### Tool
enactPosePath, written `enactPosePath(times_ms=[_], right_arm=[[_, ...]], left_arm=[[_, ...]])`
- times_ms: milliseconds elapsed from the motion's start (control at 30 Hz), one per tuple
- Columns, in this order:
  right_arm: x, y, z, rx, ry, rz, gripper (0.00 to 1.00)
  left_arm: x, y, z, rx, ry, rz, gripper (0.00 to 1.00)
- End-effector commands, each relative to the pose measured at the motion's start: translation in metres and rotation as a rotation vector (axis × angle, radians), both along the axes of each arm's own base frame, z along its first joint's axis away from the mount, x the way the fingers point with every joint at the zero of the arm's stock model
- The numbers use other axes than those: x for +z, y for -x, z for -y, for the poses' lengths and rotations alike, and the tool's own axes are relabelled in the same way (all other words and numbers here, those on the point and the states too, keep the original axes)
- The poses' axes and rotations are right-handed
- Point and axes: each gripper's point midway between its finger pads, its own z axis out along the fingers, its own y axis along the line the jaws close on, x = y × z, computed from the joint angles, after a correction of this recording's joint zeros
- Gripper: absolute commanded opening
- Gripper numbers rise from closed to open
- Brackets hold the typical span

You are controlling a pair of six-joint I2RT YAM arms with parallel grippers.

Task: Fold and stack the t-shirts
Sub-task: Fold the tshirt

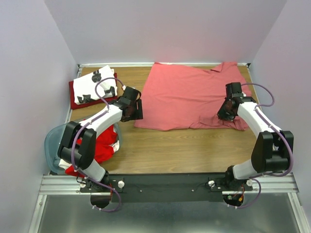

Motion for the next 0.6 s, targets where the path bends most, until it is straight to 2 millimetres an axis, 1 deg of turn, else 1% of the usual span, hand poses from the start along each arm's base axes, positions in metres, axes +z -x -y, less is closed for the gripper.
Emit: enactPosePath(times_ms=[0,67,100,167,300,433,567], right_arm=[[0.018,-0.006,-0.006,-0.003,-0.051,0.040,0.01],[0.023,-0.009,-0.007,-0.001,-0.061,0.055,0.01],[0.025,-0.009,-0.008,0.002,-0.075,0.058,0.01],[0.028,-0.010,-0.009,0.008,-0.082,0.067,0.01],[0.028,-0.009,-0.010,0.011,-0.093,0.068,0.01],[0.026,-0.003,-0.010,0.014,-0.099,0.063,0.00],[0.031,-0.001,-0.008,0.011,-0.099,0.081,0.00]], left_arm=[[-0.004,0.010,-0.022,0.095,-0.080,-0.021,0.75],[-0.008,0.013,-0.025,0.106,-0.110,-0.038,0.74],[-0.014,0.014,-0.026,0.109,-0.125,-0.053,0.72],[-0.020,0.017,-0.028,0.121,-0.143,-0.070,0.70],[-0.030,0.019,-0.021,0.108,-0.130,-0.097,0.66],[-0.032,0.020,-0.009,0.086,-0.108,-0.103,0.63],[-0.044,0.026,-0.009,0.085,-0.120,-0.133,0.61]])
